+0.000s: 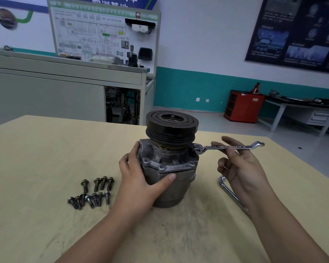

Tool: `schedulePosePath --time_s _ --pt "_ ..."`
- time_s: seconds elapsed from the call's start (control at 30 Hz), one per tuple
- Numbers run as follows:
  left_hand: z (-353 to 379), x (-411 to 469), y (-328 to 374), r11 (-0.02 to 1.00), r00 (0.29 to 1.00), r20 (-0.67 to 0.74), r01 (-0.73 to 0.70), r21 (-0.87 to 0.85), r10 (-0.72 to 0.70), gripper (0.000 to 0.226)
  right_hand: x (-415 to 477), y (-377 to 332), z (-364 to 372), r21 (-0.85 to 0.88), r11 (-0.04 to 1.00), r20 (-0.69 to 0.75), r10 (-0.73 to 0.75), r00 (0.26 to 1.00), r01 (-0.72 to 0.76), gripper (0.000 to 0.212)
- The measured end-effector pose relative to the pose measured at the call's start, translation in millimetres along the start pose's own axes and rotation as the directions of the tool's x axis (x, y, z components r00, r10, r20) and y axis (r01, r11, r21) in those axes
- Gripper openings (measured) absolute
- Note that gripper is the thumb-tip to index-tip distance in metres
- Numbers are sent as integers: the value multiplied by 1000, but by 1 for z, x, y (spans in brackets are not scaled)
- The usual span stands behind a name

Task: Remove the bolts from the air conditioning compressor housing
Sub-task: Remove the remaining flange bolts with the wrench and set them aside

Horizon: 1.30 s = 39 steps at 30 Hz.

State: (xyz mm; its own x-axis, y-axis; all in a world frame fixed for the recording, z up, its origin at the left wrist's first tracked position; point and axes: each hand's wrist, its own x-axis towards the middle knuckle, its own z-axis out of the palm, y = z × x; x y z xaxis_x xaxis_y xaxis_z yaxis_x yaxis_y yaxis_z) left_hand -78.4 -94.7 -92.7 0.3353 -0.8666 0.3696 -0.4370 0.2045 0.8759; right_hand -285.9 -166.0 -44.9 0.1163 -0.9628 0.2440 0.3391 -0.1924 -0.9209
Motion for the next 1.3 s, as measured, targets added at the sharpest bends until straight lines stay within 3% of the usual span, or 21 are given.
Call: schedulePosePath --time_s 0.3,0.53,0.67,0.8,0.87,0.97,1.03,1.3 --pt "0 0 -1 1000 1000 -1 -8 -15 8 121 30 2 34 62 982 -141 184 973 -177 13" --pt "1 0 1 1000 1000 6 -14 -17 14 118 42 -2 39 -257 954 -10 157 987 -155 21" --pt "2 0 -3 999 999 1 -38 -4 38 110 48 -9 35 -395 906 80 199 977 -152 12" --pt "1 0 -1 999 999 -1 -44 -4 44 113 51 -12 37 -475 876 98 140 985 -77 15" --pt "0 0 1 999 999 2 -32 -16 32 117 49 -10 40 -407 911 51 99 994 -70 17" --pt "0 0 1 1000 1000 6 -12 -24 12 119 46 -13 41 -85 994 -63 70 996 -76 14" --pt "0 0 0 1000 1000 8 -4 -19 4 119 44 -21 41 71 997 -107 47 993 -39 12" --pt "1 0 -1 1000 1000 -5 -17 -9 17 119 14 -25 35 -2 995 -143 -101 984 102 27"
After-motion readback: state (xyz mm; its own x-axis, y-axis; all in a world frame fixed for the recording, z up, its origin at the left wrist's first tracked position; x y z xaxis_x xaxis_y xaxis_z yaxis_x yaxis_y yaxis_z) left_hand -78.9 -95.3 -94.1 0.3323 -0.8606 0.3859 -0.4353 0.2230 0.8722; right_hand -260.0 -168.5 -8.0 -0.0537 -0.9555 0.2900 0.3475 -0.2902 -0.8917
